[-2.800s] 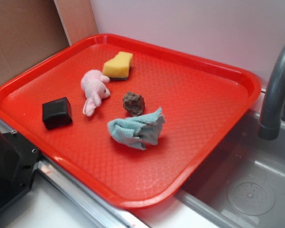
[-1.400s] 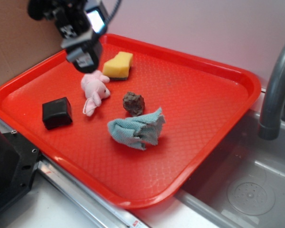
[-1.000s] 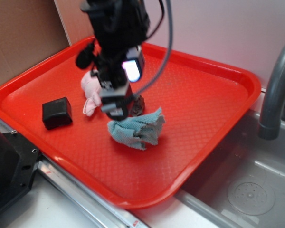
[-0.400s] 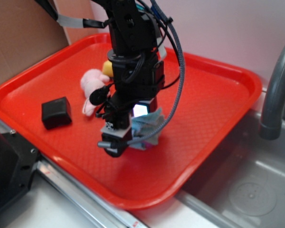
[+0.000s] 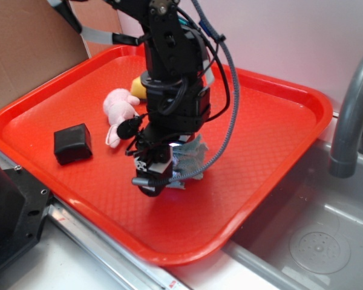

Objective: Grab the blue cloth.

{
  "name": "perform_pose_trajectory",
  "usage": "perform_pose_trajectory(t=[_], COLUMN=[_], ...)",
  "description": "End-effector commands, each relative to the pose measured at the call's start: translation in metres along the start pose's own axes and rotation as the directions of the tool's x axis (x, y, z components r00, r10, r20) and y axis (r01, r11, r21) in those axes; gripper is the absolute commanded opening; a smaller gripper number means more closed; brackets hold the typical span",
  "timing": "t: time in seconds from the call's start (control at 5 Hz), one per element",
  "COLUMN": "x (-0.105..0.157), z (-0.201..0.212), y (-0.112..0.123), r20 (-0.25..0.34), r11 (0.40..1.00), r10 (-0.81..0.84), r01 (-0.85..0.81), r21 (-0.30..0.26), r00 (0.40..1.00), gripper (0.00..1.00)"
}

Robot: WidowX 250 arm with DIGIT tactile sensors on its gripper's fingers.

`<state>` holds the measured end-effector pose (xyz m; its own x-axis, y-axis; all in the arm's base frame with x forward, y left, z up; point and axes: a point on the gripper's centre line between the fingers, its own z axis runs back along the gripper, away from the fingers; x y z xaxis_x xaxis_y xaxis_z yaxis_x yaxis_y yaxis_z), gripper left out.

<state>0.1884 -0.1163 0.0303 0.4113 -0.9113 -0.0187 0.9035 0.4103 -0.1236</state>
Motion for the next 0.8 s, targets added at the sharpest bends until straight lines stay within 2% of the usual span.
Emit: perform_pose_trajectory(t=[0.0,0.2,0.4,0.6], x=[0.003,-0.005,-0.027,-0.054], z=[0.032,0.082,0.134,0.180], y=[-0.004,0.012,0.027,0.026], r20=[-0.005,0.047,0.129,0.233], r11=[0.968,0.878,0.738,0.558], r10=[0.247,0.475,0.668,0.810], r01=[-0.246,-0.476,-0.674,-0.830], r21=[0.057,0.041,0.010,-0.023], r00=[0.969,0.879,0.733,0.538], gripper=[0.00,0.00,0.00,0.00])
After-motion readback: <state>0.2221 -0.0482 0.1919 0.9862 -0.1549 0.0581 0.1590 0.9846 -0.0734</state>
